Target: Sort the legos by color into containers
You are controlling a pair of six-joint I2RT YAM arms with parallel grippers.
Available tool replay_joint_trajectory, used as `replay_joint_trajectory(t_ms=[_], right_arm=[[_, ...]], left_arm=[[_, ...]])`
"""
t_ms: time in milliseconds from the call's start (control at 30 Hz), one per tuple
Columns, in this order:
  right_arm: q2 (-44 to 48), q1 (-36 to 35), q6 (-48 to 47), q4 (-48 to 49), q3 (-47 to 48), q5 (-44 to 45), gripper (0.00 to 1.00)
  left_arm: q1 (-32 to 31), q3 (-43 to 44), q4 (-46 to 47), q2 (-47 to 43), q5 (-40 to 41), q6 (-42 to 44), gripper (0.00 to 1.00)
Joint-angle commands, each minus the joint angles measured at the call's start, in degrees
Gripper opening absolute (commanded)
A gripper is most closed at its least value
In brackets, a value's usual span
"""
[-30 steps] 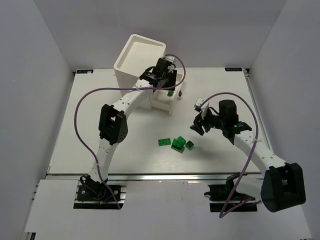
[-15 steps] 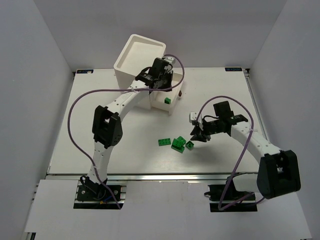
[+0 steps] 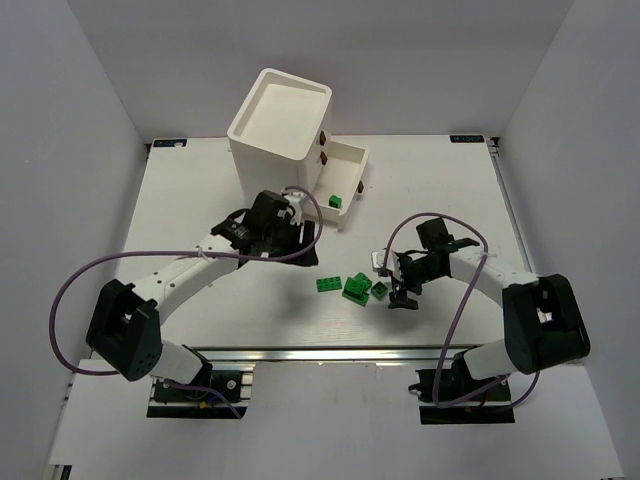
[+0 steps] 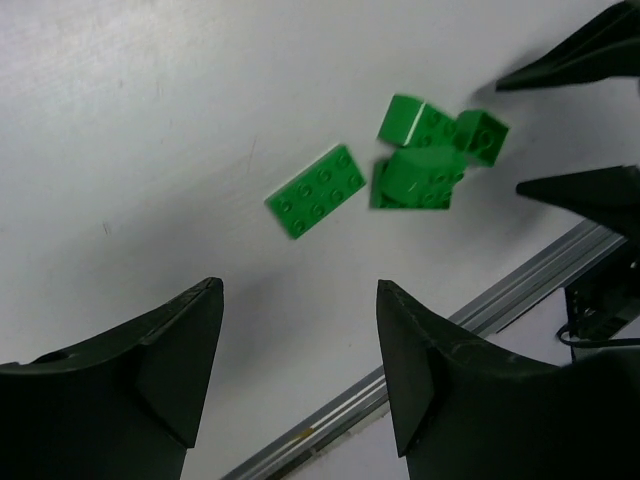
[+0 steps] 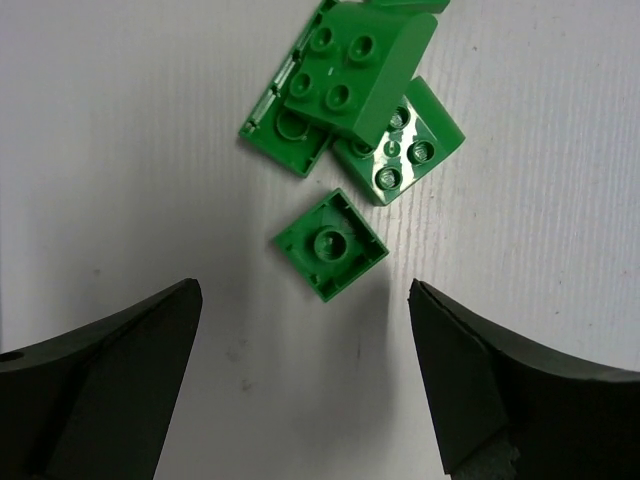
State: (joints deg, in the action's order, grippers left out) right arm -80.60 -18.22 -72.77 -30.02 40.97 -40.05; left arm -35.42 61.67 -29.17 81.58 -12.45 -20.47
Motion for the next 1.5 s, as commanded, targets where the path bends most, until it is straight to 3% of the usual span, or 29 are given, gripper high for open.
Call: replay_joint_trajectory(t_ms=[0,233,367,533,667,733,833,867,1100,1300,1467], right_arm=[[-3.07,-1.38,-2.11,6.63,0.69,2.26,0.89],[-8.43,-3.49,-3.60,9.19,3.59,3.75,0.89],[-9.31,-4.19,-7.28,7.26,4.20,3.14,0.84],[-9.14,-4.28,-14.49,-0.55,4.64,3.40,0.58],[-7.47,-3.93,-18.19,-4.69,3.95,4.02,0.23],[-5.98,-3.49,-17.23,-4.53,3.59,4.28,0.15],[-4.40,-3.32,-4.97,1.51,5.43,5.86,0.04],[-4.48,-3.14,3.87,2.85,6.74,6.04,0.02],[-10.01,-3.14,34.13,13.83,24.14,5.77,0.00],[-25.71,-5.34,48.76,18.07,43.03,11.13,0.00],[-34.97,-6.30,57.11,18.85,55.86,14.73,0.25]], left_arm=[[0.18,-5.31,3.23,-2.74,0.41,-3.08,0.73],[0.18,-8.06,3.42,-2.39,1.28,-3.70,0.79],[0.18,-8.76,3.07,-1.43,1.64,-3.35,0.80],[0.18,-10.60,3.85,-1.16,0.85,-2.39,0.81],[0.18,-11.48,6.04,-0.99,-1.87,0.51,0.82],[-0.44,-11.92,7.10,-0.72,-2.23,2.80,0.83],[-1.58,-12.19,9.47,-0.46,-2.40,5.96,0.84],[-1.58,-12.36,9.74,-0.28,-2.41,6.40,0.84],[-2.11,-11.84,11.41,2.35,-2.76,5.26,0.84],[-3.33,-13.15,13.44,3.50,-4.43,8.06,0.86],[-5.27,-13.15,14.49,4.73,-2.68,12.46,0.88]])
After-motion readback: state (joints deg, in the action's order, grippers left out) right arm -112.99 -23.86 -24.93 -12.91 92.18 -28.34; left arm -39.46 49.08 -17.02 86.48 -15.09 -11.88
